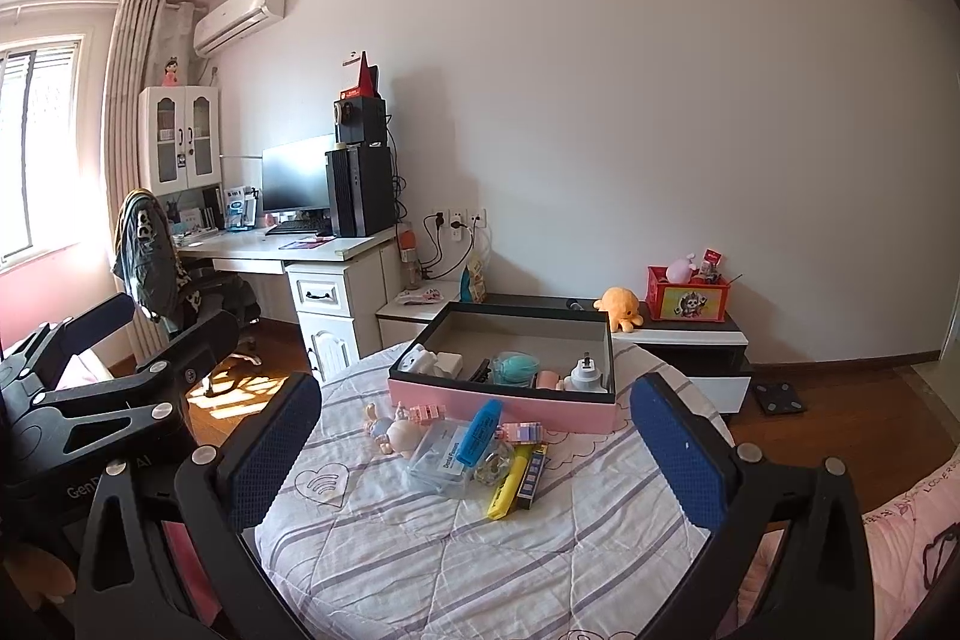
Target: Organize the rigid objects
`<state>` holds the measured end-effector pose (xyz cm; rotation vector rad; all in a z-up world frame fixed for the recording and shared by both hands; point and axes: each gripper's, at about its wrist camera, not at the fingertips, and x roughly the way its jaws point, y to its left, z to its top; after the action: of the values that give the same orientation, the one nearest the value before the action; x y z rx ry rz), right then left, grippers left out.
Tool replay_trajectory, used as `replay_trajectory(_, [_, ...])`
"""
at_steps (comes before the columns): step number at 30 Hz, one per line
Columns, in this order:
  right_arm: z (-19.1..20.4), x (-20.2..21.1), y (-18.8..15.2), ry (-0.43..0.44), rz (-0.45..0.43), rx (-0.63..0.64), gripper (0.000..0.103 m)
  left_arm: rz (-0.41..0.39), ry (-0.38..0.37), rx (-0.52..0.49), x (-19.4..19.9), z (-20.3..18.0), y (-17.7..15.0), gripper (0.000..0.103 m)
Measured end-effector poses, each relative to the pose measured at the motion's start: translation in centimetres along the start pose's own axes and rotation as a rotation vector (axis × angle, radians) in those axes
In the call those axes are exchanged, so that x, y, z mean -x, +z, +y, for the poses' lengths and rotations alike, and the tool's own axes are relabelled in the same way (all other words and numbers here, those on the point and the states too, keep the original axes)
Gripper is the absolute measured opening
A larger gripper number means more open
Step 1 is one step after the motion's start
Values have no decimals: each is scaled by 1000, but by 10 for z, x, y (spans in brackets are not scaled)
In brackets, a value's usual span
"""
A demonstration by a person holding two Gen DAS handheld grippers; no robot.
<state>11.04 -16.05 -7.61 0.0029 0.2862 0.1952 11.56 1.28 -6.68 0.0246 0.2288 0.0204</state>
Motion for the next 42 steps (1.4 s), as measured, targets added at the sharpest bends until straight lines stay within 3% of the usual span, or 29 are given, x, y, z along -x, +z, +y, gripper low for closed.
replay_trajectory(5, [-6,-19,-10,3,49,-13,103,68,-14,-6,-23,-2,-11,103])
replay_trajectory(22, [-66,-130,-83,-29,327,-116,103,447,-92,-57,-159,-48,-99,103])
replay_trajectory(35, [-99,-186,-119,-41,456,-172,103,593,-121,-79,-236,-74,-133,102])
replay_trajectory(38, [-103,-194,-122,-46,472,-177,103,621,-136,-88,-249,-77,-137,95])
replay_trajectory(39, [-104,-196,-122,-49,476,-177,103,638,-156,-88,-252,-77,-139,80])
replay_trajectory(42, [-103,-201,-124,-58,489,-171,103,626,-187,-82,-254,-75,-137,62])
